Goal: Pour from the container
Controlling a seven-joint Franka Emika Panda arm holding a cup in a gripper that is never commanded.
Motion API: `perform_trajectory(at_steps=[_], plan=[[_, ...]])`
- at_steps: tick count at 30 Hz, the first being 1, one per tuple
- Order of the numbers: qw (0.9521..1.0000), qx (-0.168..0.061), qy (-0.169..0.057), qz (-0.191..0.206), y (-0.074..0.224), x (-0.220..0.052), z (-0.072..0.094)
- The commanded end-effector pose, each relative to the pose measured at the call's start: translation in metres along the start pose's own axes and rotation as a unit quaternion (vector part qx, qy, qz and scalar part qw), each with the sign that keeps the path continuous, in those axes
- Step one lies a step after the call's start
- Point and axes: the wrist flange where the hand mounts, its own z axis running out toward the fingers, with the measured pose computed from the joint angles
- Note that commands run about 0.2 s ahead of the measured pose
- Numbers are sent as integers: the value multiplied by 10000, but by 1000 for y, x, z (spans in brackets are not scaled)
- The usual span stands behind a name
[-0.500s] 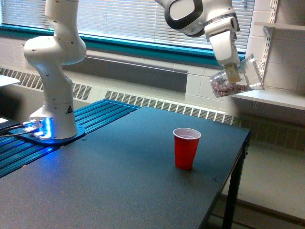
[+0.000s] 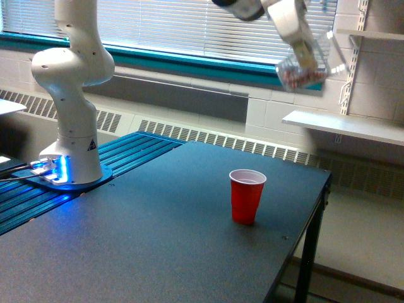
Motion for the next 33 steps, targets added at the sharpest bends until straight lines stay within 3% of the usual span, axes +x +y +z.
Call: perform_trajectory(at_steps=[1,10,15,23,33], plan=[[9989,-171,-344,282,10,-25,17],[9962,-304,-733,356,20,-68,35],[9949,-281,-883,389,21,-90,37],[9938,-362,-938,466,29,-124,34],[9888,-400,-1219,762,57,-163,41]])
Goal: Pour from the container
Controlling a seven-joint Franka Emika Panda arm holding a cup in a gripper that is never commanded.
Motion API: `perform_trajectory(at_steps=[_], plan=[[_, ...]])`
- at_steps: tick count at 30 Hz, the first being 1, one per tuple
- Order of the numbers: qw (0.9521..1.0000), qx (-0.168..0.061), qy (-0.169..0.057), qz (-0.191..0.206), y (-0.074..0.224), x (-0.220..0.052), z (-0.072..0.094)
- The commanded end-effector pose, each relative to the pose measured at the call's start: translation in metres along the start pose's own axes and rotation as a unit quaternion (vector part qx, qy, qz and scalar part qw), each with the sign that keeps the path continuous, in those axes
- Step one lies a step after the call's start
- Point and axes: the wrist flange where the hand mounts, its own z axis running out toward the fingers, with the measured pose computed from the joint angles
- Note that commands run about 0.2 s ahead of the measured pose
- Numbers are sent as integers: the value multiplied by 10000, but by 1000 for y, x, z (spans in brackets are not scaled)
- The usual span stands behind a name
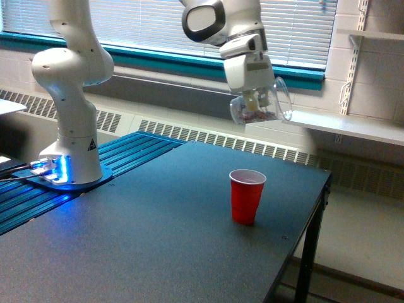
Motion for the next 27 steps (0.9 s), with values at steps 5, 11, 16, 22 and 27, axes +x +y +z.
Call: perform_trajectory(at_steps=[5,11,16,22,27], plan=[[9983,-143,-397,403,36,-34,29],[9962,-331,-669,452,53,-52,53],[9948,-428,-822,432,60,-63,70],[9937,-506,-925,372,60,-75,84],[9921,-573,-1073,306,58,-87,96]])
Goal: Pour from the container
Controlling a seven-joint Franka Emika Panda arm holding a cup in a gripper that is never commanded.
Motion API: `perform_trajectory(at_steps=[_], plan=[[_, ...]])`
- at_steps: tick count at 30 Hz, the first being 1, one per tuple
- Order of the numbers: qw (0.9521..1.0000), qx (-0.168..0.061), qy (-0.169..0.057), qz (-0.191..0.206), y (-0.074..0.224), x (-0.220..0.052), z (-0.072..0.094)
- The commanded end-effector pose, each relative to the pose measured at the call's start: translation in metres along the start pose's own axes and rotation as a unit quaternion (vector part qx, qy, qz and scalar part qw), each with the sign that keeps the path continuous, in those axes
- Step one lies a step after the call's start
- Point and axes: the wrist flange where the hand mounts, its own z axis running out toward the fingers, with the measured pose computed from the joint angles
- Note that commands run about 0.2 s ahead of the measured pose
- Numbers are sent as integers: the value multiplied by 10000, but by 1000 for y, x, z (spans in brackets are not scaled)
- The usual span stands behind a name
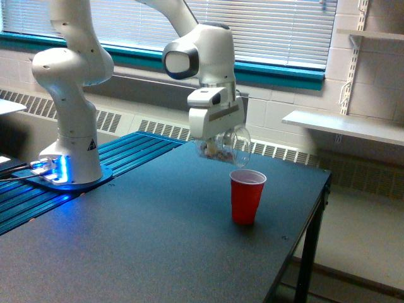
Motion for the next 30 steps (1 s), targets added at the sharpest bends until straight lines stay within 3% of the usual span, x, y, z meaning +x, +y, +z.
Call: perform_trajectory(at_steps=[1,13,30], plan=[[9997,-18,-119,-206,-9,-16,11],[9989,-184,-431,-42,-9,-29,31],[9968,-96,-693,400,-9,-25,22]])
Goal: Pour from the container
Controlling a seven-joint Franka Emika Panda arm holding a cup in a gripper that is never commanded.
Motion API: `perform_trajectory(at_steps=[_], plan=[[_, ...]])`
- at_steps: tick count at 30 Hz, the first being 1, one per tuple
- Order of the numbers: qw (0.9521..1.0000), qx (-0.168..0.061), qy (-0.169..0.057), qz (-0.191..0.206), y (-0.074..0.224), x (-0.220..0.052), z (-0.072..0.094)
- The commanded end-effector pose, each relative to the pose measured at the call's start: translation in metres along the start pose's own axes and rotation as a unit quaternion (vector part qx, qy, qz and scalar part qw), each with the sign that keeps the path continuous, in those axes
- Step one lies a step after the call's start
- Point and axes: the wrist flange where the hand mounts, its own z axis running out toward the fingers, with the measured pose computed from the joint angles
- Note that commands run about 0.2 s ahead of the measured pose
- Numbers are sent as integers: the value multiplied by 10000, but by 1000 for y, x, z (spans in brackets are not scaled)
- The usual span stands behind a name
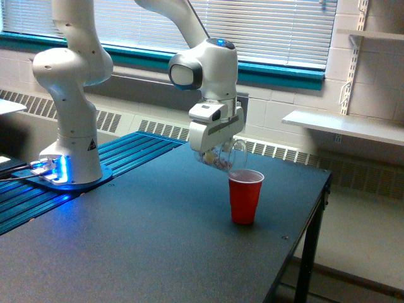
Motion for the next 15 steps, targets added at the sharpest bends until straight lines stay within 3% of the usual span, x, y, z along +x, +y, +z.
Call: perform_trajectory(at_steps=[1,15], plan=[[9999,88,-74,118,-3,2,-9],[9982,204,-433,372,-9,7,-12]])
